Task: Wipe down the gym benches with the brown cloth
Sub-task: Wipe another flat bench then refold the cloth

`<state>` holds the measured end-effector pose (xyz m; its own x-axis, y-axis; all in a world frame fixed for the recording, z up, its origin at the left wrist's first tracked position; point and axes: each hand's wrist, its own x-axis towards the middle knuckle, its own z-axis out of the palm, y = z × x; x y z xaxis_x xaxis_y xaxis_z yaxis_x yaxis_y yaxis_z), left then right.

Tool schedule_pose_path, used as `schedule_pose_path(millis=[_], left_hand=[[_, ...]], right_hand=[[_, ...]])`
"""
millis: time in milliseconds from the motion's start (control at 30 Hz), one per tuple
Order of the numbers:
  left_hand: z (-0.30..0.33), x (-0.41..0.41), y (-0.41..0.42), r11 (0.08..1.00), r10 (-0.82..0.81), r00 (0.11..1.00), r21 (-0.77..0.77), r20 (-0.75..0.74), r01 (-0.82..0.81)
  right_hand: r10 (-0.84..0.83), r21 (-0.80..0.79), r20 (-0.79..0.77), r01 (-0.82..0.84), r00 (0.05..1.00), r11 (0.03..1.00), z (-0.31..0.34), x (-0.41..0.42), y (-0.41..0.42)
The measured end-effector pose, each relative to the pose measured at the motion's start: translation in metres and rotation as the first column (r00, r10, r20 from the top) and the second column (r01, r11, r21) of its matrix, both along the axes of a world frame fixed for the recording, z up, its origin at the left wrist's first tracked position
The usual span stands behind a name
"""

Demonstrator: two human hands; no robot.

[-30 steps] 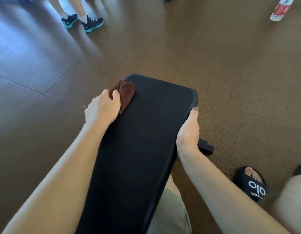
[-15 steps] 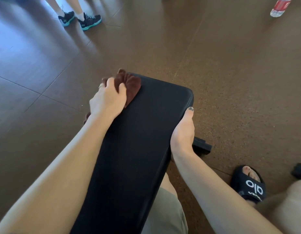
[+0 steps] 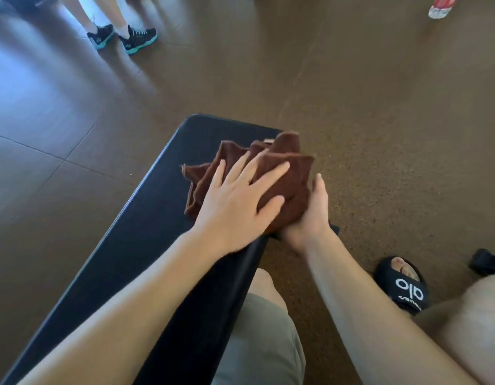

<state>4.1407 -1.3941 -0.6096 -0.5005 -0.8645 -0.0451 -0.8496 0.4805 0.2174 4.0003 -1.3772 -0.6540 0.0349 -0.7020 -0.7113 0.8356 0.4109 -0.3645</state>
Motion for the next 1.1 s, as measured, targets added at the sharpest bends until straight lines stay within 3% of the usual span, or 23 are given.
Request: schedule_pose_path(millis=[133, 233, 333, 533, 633, 733, 1100], left_hand=[[0.007, 0.05, 0.078, 0.999, -0.017, 0.998, 0.048, 0.06, 0.014], [0.007, 0.052, 0.087, 0.999, -0.038, 0.996, 0.016, 0.076, 0.037], [0.005, 0.021, 0.048, 0.996, -0.087, 0.995, -0.005, 0.039, 0.088], [0.001, -0.016, -0.051, 0.987, -0.16, 0.987, -0.009, -0.025, 0.16], [0.003, -0.024, -0.099, 0.999, -0.005, 0.999, -0.038, -0.041, 0.003], [0.009, -0.017, -0.138, 0.971, 0.237, 0.97, -0.021, 0.047, -0.237], [0.007, 0.067, -0.108, 0.694, 0.72, 0.692, 0.041, -0.055, -0.719]], right_hand=[[0.078, 0.001, -0.053, -0.078, 0.995, 0.997, -0.001, 0.004, 0.002], [0.098, -0.024, -0.064, -0.1, 0.993, 0.995, -0.002, 0.005, -0.001], [0.15, -0.043, -0.067, -0.153, 0.986, 0.987, -0.006, -0.003, -0.001], [0.041, -0.132, 0.027, -0.037, 0.999, 0.991, -0.007, -0.011, -0.007], [0.078, -0.145, 0.041, -0.071, 0.996, 0.987, -0.01, -0.004, -0.008], [0.107, -0.117, 0.0, -0.107, 0.994, 0.987, -0.008, 0.003, -0.009], [0.199, 0.093, -0.203, -0.183, 0.959, 0.979, 0.013, 0.015, -0.017]])
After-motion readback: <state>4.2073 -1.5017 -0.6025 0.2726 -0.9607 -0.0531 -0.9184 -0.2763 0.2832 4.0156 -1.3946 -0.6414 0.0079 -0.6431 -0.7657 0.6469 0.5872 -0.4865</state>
